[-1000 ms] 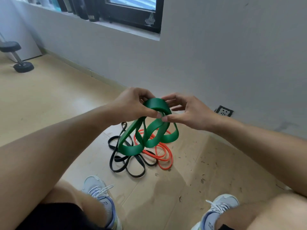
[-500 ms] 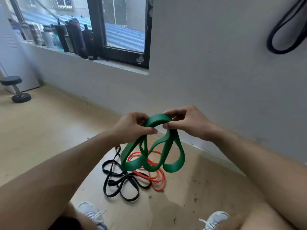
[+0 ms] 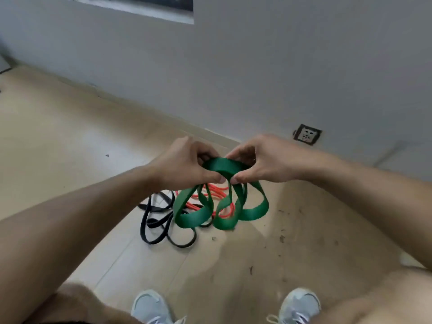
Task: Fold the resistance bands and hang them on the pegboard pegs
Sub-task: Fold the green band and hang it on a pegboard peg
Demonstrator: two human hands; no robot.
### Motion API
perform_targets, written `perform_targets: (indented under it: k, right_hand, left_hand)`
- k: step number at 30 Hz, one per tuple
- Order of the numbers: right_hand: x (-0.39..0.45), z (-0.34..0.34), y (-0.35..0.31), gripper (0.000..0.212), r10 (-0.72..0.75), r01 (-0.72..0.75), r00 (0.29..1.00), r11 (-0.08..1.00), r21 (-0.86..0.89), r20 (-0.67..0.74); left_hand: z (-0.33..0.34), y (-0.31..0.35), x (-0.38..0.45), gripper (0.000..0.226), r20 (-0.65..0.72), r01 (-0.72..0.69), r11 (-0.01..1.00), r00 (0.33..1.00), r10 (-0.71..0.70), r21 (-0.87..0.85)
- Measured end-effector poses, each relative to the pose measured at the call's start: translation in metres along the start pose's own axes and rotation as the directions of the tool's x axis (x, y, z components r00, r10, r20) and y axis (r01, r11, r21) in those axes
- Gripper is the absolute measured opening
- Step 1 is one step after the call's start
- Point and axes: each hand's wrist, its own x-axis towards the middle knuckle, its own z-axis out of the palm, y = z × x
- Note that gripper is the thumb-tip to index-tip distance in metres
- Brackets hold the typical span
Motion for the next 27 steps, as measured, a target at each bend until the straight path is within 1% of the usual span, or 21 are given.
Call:
perform_targets:
  k: [5,6,8,9,11,13,15,16,18,20,22,24,26,27]
  right_hand:
    - [0.055,0.01,0.043,0.037,0.03,-0.027,0.999,0.991,0.131,-0.027]
    - [0.064,0.012,0.053,0.038,0.042,-0.034,0.998,0.983,0.179,-0.04]
    - [0.079,0.012,0.064,0.039,0.068,-0.049,0.997,0.943,0.33,-0.046]
    - [0.082,0.008,0.066,0.04,0.089,-0.056,0.994,0.912,0.406,-0.062]
    - [0.086,-0.009,0.065,0.043,0.131,-0.053,0.983,0.87,0.49,-0.127]
    - [0.084,-0.034,0.051,0.048,0.159,-0.036,0.971,0.838,0.545,-0.18]
    - [0.074,-0.064,0.025,0.052,0.182,-0.027,0.958,0.829,0.558,-0.223]
    - [0.065,-0.079,0.009,0.049,0.207,-0.035,0.948,0.824,0.566,-0.242]
    - [0.041,-0.113,-0.03,0.04,0.268,-0.069,0.929,0.801,0.595,-0.253]
    - [0.015,-0.159,-0.081,0.035,0.315,-0.088,0.907,0.79,0.606,-0.279]
    - [-0.013,-0.213,-0.136,0.032,0.371,-0.12,0.876,0.787,0.605,-0.309]
    - [-0.044,-0.268,-0.195,0.031,0.436,-0.153,0.841,0.761,0.631,-0.321]
    - [-0.072,-0.318,-0.249,0.028,0.454,-0.17,0.829,0.762,0.625,-0.327]
    - [-0.085,-0.341,-0.272,0.026,0.465,-0.178,0.823,0.757,0.629,-0.327]
  left_hand:
    - [0.014,-0.037,0.046,0.025,-0.011,0.083,0.989,0.996,-0.085,-0.124]
    - [0.015,-0.044,0.055,0.026,-0.003,0.092,0.988,0.996,-0.093,-0.125]
    - [0.012,-0.052,0.069,0.025,-0.03,0.105,0.979,0.993,-0.112,-0.175]
    - [0.009,-0.053,0.076,0.024,-0.039,0.106,0.971,0.992,-0.117,-0.215]
    - [-0.001,-0.044,0.089,0.024,-0.067,0.097,0.949,0.99,-0.122,-0.301]
    - [-0.014,-0.027,0.098,0.027,-0.11,0.111,0.885,0.978,-0.179,-0.452]
    - [-0.033,0.003,0.099,0.036,-0.14,0.156,0.76,0.94,-0.31,-0.63]
    - [-0.045,0.021,0.097,0.04,-0.142,0.167,0.716,0.926,-0.35,-0.678]
    - [-0.079,0.066,0.091,0.043,-0.11,0.204,0.698,0.919,-0.377,-0.687]
    - [-0.127,0.12,0.086,0.044,-0.067,0.232,0.674,0.92,-0.387,-0.701]
    - [-0.18,0.177,0.082,0.047,0.003,0.268,0.627,0.921,-0.39,-0.732]
    - [-0.231,0.233,0.074,0.045,0.08,0.282,0.585,0.935,-0.347,-0.76]
    - [-0.284,0.289,0.066,0.042,0.134,0.277,0.546,0.948,-0.288,-0.79]
    - [-0.308,0.313,0.064,0.042,0.152,0.278,0.546,0.952,-0.266,-0.79]
